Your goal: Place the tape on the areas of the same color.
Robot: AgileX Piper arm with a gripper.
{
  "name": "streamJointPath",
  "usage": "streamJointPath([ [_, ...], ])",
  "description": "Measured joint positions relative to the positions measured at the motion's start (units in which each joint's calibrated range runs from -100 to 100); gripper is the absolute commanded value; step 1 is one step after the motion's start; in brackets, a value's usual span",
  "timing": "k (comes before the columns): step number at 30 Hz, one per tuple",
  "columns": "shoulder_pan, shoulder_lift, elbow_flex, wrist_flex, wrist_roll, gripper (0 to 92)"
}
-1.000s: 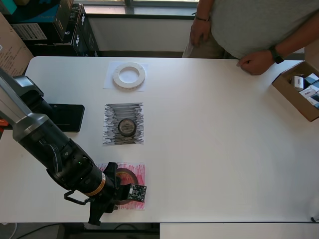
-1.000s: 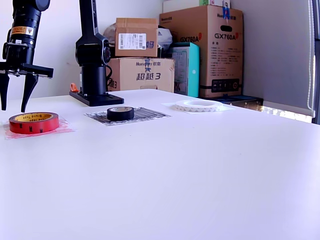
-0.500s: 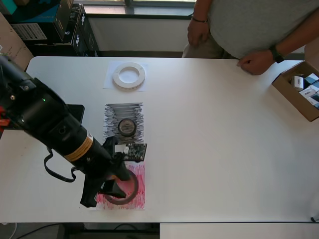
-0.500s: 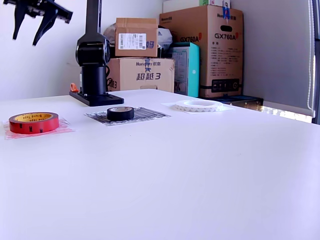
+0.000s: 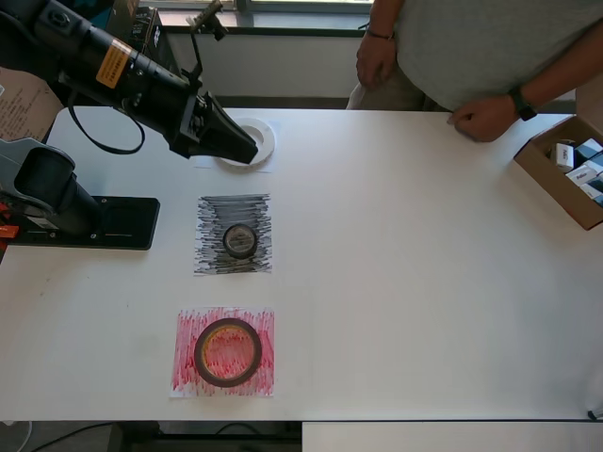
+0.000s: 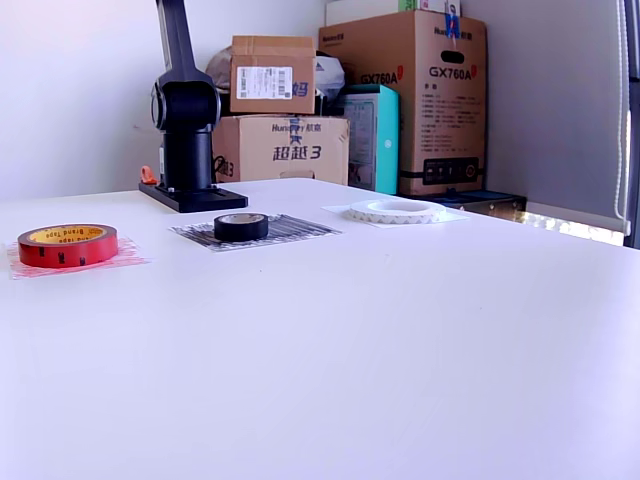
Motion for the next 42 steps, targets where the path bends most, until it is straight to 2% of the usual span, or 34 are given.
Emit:
streamJointPath([
  [7, 9.29, -16.43, 11.11, 0.0, -0.67, 0.0],
  [12, 12.9, -29.68, 18.76, 0.02, -0.86, 0.0],
  [18, 13.78, -46.09, 27.17, 0.02, -0.86, 0.0],
  [24, 10.99, -59.49, 33.6, 0.02, -0.86, 0.0],
  [31, 8.05, -69.13, 40.94, -7.76, -0.86, 0.0],
  [42, 7.08, -71.3, 52.99, -30.86, -0.86, 0.0],
])
